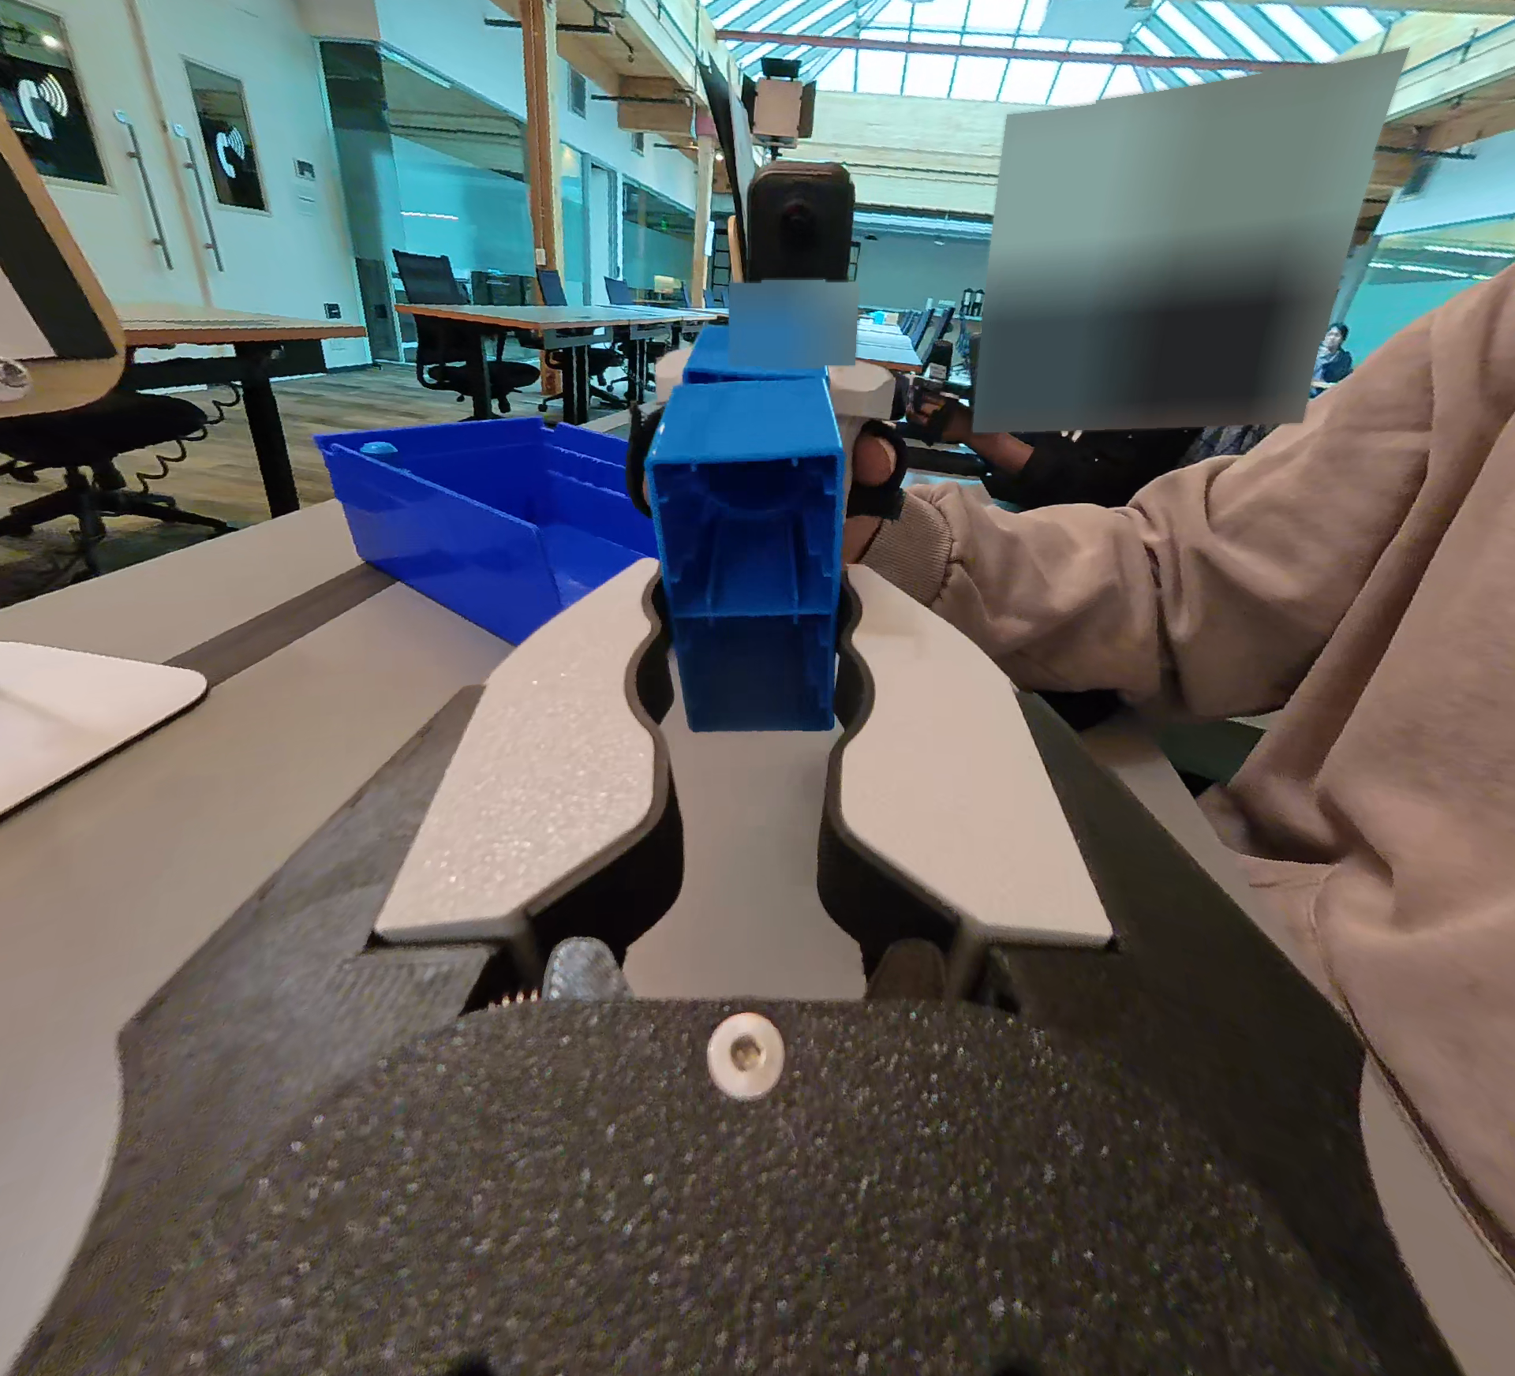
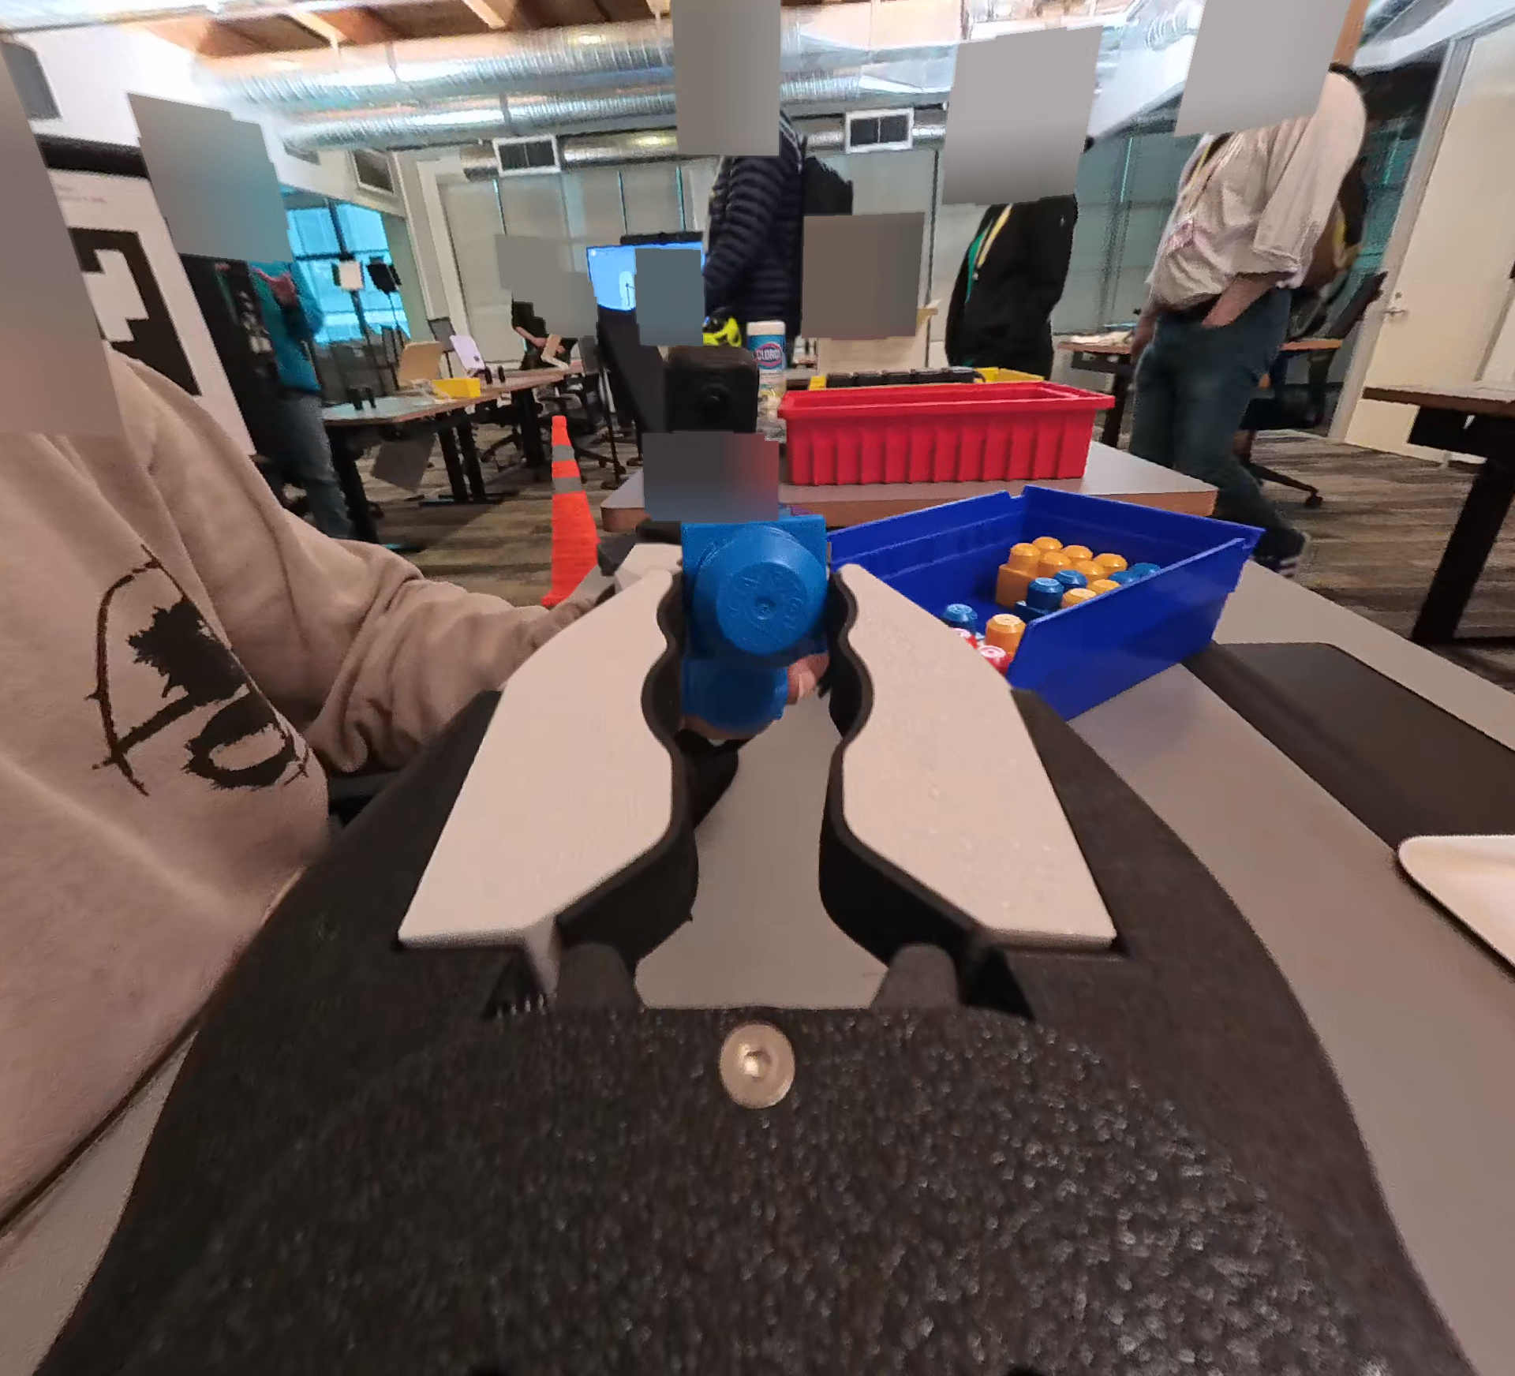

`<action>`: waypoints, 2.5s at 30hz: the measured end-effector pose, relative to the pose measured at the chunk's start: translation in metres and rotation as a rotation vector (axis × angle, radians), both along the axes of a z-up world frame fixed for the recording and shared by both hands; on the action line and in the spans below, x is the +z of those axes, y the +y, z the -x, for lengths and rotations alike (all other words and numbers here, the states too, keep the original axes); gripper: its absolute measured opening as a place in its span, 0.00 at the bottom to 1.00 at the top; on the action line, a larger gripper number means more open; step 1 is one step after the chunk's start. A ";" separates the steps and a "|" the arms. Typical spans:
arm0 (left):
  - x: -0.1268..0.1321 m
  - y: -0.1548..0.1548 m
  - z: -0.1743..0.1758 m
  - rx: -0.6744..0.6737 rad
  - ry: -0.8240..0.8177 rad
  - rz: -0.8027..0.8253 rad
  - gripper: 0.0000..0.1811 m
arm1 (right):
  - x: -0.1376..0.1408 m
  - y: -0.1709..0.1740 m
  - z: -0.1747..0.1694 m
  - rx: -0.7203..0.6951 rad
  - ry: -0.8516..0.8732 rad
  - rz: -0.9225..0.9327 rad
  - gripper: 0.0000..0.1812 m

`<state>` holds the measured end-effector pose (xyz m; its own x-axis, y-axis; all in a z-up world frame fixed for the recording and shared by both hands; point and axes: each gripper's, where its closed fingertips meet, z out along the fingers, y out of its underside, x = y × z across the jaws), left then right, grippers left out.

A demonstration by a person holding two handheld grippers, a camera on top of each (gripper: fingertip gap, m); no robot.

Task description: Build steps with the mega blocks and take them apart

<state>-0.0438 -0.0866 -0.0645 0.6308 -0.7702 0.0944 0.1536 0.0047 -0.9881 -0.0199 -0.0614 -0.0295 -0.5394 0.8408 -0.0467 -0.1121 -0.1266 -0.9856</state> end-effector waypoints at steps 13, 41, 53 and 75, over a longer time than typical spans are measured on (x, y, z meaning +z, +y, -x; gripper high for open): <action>-0.039 0.008 -0.007 0.032 0.236 0.085 0.20 | -0.022 -0.004 0.004 0.027 -0.135 -0.095 0.18; -0.033 0.016 -0.014 0.168 0.247 -0.029 0.20 | 0.005 0.034 -0.067 -0.234 -0.241 -0.402 0.17; -0.012 0.029 0.051 0.536 0.178 -0.097 0.00 | -0.010 0.327 -0.137 -0.613 -1.027 -0.623 0.16; -0.029 0.034 0.065 0.533 0.214 -0.046 0.00 | -0.132 0.401 -0.071 -0.469 -1.145 -0.618 0.16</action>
